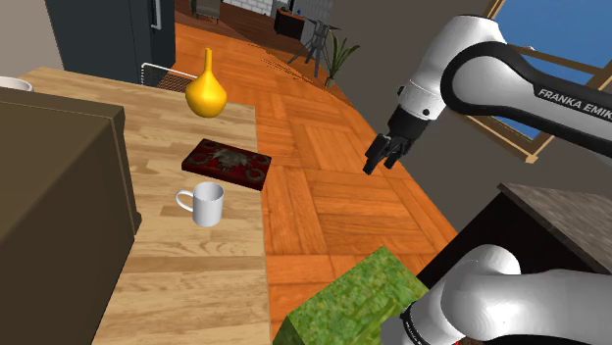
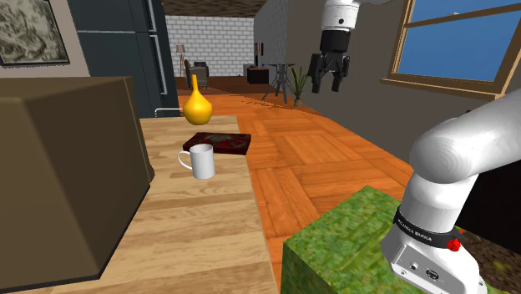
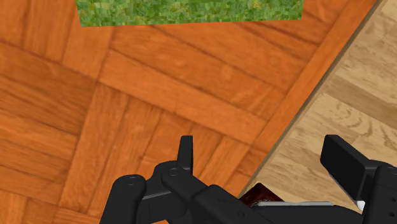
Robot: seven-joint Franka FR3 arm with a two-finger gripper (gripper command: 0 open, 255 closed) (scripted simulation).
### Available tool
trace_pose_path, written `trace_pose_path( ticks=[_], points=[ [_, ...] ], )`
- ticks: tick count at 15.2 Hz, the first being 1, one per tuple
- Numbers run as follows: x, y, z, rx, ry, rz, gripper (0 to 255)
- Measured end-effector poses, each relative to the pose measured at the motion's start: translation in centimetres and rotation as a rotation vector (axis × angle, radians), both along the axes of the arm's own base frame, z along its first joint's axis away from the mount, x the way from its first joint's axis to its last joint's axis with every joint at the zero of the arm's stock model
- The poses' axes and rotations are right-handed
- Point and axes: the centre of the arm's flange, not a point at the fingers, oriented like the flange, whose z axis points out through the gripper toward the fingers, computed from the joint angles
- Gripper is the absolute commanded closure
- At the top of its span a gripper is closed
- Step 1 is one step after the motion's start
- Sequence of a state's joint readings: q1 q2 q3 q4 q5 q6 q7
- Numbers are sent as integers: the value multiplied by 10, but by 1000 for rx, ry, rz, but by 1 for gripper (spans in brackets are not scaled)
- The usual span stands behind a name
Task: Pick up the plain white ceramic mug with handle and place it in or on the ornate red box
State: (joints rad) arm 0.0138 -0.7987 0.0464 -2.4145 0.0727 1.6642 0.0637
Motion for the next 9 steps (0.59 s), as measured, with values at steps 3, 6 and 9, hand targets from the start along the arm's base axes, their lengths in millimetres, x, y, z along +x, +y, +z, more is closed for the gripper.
trace_pose_path(
  ticks=[3, 6, 9],
  points=[
    [6, 13, -6, -2, -4, -7, 0],
    [23, 38, -26, -5, -14, -26, 0],
    [45, 67, -41, -9, -26, -45, 0]
  ],
)
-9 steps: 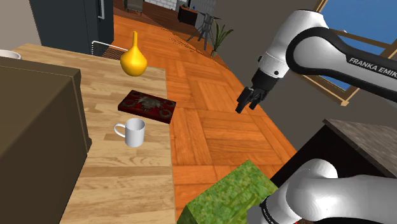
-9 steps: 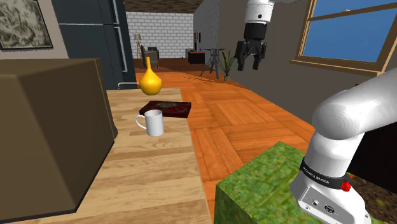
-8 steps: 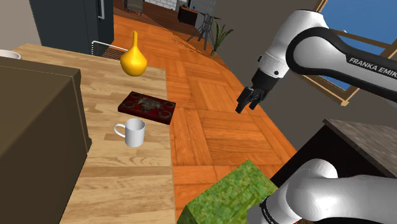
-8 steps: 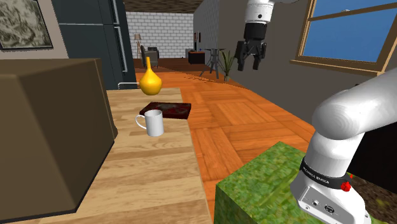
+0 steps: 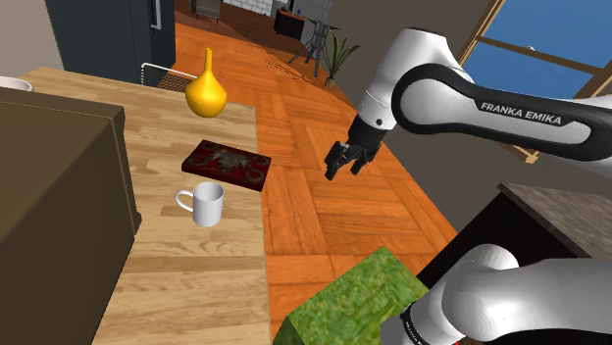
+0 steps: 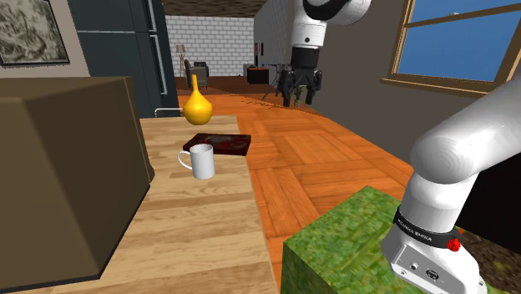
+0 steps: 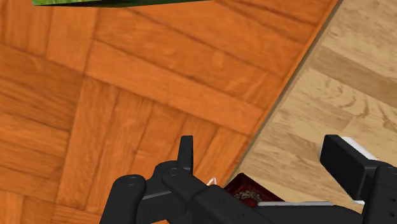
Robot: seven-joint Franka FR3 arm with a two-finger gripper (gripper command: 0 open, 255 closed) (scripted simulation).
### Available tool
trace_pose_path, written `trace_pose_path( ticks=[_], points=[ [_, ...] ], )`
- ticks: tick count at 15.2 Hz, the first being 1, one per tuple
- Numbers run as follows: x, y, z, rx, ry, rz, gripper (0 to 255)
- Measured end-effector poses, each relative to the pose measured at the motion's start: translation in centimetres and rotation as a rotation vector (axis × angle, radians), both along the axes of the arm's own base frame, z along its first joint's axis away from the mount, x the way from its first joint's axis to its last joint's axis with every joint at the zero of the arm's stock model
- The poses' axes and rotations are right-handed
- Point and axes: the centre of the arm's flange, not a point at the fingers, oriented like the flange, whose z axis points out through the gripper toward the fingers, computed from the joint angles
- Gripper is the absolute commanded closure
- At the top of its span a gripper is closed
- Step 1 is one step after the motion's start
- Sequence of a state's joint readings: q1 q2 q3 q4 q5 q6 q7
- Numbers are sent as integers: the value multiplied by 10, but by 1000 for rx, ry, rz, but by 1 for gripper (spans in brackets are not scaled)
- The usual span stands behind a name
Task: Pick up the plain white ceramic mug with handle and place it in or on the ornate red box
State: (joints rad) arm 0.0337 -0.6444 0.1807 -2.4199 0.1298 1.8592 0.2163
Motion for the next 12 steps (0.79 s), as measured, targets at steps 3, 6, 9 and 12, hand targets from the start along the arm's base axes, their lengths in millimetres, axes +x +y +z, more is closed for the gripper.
trace_pose_path(
  ticks=[3, 6, 9, 12],
  points=[
    [13, 29, -21, -4, -12, -21, 0],
    [38, 59, -40, -6, -23, -40, 0],
    [60, 84, -57, -10, -35, -60, 0],
    [82, 111, -75, -13, -46, -79, 0]
  ],
)
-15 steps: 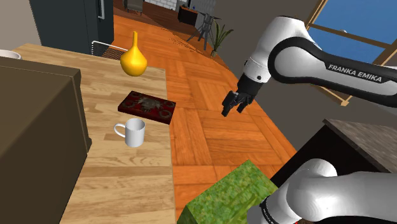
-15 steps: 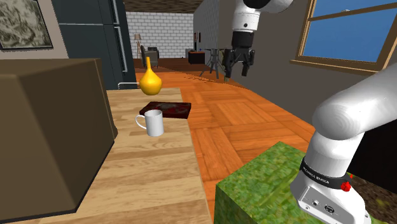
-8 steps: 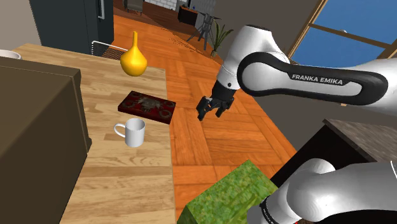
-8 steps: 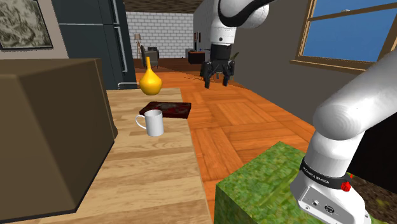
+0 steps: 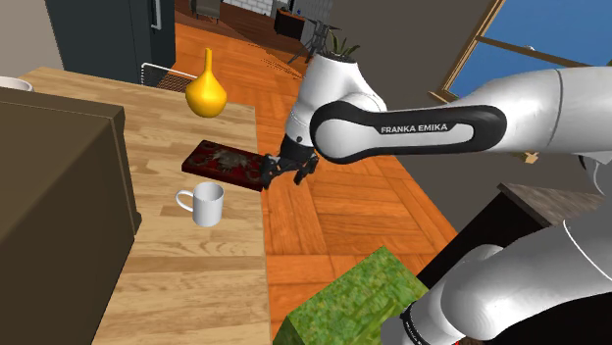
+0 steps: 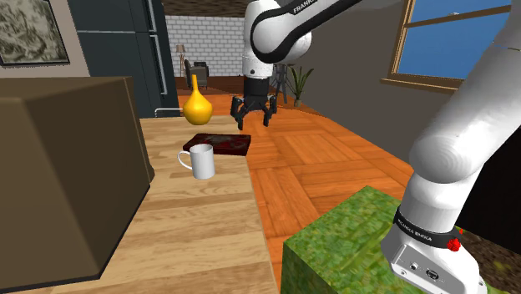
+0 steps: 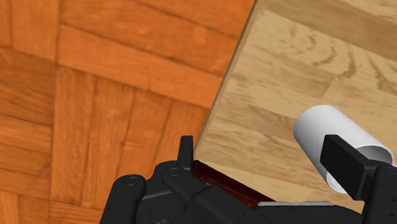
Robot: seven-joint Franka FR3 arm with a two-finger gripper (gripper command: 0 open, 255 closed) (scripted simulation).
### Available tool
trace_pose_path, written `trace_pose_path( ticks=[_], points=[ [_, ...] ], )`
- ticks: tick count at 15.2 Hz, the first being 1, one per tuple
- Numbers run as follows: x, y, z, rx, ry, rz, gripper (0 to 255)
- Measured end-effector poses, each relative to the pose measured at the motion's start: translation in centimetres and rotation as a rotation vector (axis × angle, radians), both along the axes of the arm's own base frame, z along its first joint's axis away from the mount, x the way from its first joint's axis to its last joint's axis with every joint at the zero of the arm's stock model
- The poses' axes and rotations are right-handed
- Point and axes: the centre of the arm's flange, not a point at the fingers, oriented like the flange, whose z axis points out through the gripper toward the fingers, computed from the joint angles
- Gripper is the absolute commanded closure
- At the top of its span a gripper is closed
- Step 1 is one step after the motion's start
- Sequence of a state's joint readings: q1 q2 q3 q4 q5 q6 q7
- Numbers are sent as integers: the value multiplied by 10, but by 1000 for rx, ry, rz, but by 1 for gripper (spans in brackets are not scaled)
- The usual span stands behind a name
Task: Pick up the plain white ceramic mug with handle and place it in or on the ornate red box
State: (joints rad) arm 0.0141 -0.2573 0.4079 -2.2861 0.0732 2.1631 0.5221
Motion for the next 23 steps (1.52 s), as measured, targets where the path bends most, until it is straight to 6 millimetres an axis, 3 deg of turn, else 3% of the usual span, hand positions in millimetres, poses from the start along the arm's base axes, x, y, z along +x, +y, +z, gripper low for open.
trace_pose_path(
  ticks=[12, 19, 23],
  points=[
    [93, 100, -64, -10, -45, -78, 0],
    [105, 107, -104, -11, -49, -84, 0],
    [107, 108, -111, -11, -49, -84, 0]
  ],
)
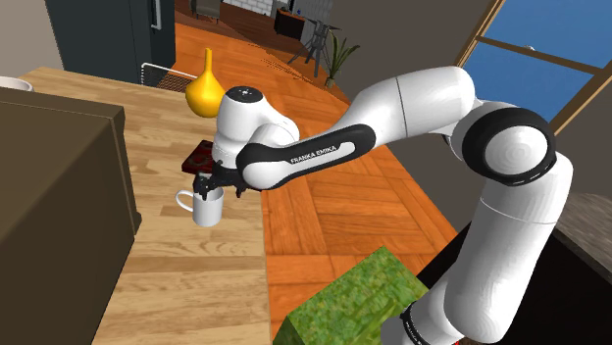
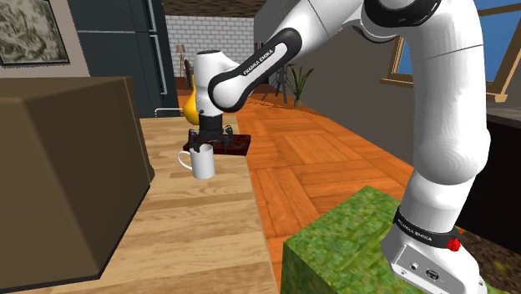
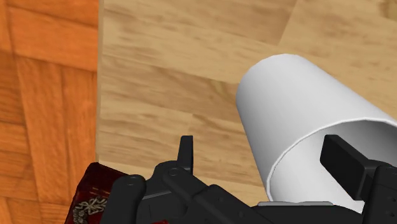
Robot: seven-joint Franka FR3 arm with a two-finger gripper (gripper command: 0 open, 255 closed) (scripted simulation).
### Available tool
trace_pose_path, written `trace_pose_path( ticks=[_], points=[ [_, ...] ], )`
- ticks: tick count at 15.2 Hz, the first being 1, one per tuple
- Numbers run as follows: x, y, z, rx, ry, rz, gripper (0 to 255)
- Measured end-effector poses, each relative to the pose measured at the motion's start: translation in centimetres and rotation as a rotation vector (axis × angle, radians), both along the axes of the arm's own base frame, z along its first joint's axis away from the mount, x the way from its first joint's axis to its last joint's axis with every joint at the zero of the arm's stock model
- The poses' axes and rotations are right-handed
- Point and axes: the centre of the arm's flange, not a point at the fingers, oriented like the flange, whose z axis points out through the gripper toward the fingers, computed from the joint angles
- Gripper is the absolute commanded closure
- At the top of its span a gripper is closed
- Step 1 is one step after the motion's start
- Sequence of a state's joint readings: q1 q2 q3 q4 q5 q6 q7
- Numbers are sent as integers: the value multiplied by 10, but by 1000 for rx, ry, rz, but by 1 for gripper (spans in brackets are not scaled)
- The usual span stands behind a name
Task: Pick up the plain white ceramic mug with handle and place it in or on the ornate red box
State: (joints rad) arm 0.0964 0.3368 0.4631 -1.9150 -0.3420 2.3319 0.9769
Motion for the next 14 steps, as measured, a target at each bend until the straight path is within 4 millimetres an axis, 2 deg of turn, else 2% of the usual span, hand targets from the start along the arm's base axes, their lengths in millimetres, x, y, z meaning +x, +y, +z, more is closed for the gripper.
trace_pose_path(
  ticks=[3, 4, 14],
  points=[
    [0, 0, 0, 0, 0, 0, 0],
    [0, 0, 0, 0, 0, 0, 255],
    [0, 0, 0, 0, 0, 0, 255]
  ],
)
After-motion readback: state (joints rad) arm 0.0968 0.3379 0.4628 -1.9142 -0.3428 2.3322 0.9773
